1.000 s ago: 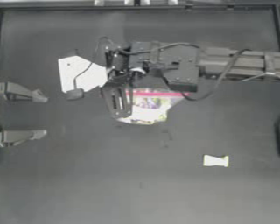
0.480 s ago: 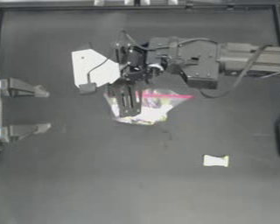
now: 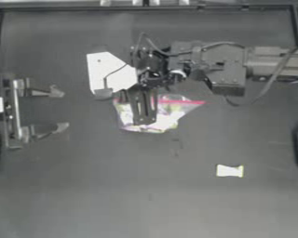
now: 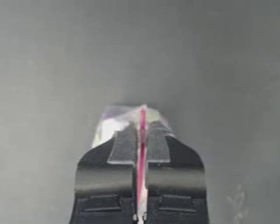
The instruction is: Put candy in bag
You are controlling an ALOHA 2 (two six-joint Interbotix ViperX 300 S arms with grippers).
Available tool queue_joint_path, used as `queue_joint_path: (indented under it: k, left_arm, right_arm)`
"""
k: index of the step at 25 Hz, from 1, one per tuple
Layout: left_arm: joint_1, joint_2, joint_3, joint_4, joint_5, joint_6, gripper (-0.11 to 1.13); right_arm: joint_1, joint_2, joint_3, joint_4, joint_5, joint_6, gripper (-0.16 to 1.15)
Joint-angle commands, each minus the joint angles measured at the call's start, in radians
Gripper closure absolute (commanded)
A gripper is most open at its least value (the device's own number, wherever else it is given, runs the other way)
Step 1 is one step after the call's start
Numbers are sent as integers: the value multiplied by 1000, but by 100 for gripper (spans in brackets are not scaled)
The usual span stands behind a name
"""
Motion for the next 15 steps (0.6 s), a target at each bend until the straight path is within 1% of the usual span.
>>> queue_joint_path:
  k: [1, 4, 8, 12, 15]
  left_arm:
    - [12, 92, -52, 6, -41, 14, 1]
    - [15, 178, -91, 6, -80, 43, 1]
    - [32, 268, -127, 6, -106, 67, 1]
    - [52, 318, -146, 6, -149, 71, 1]
    - [52, 344, -158, 6, -170, 71, 1]
  right_arm:
    - [-2, -52, 9, 5, -34, 3, 92]
    - [-2, -55, 17, 5, -41, 3, 92]
    - [-2, -55, 18, 5, -49, 3, 92]
    - [-2, -55, 21, 12, -52, 3, 92]
    - [-2, -55, 26, 15, -61, 2, 92]
